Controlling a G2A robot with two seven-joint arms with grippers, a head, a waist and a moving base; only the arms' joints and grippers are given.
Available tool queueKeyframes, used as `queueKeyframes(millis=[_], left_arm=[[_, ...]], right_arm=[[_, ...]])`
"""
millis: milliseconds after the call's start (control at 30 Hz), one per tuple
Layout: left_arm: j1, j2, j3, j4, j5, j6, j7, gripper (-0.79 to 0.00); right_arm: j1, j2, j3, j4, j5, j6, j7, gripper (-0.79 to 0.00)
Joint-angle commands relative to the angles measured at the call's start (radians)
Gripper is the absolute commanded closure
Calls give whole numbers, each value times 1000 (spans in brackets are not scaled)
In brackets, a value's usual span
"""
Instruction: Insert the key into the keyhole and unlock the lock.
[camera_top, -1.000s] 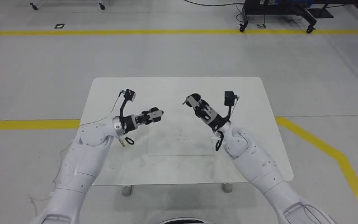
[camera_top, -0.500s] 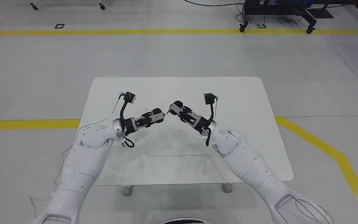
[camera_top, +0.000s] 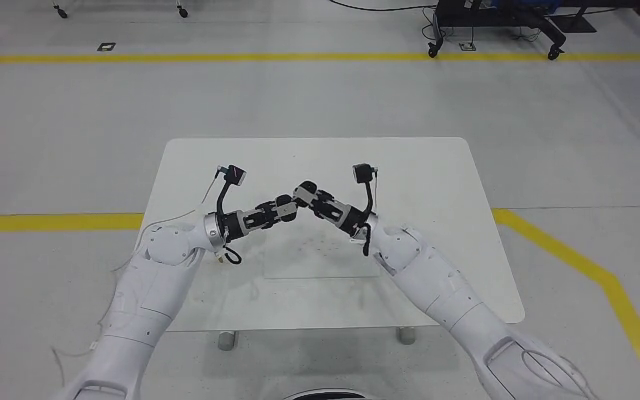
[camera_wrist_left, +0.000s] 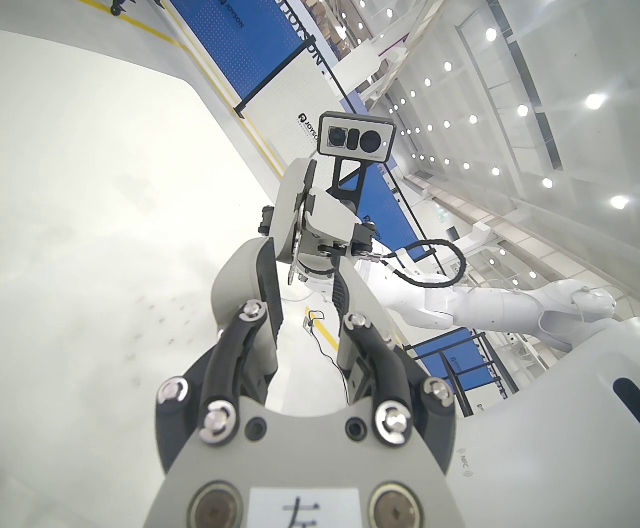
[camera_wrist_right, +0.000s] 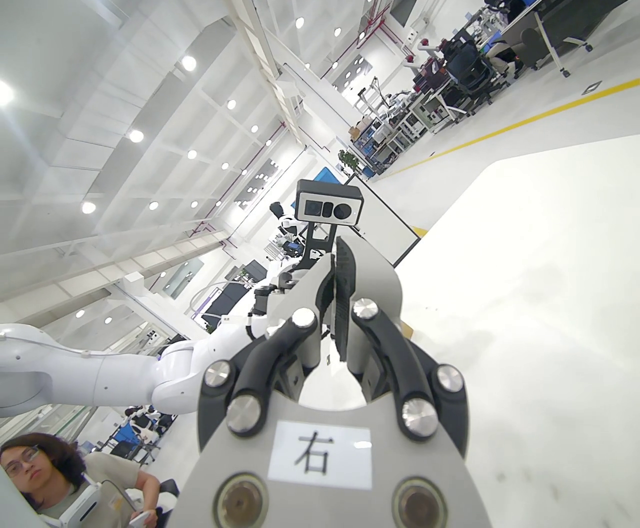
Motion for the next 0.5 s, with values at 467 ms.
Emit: queueKeyframes(millis=[467], left_arm=[[3, 9, 1, -6, 24, -4, 47, -111]], right_arm=[[-13, -5, 20, -1, 1, -5, 35, 0]])
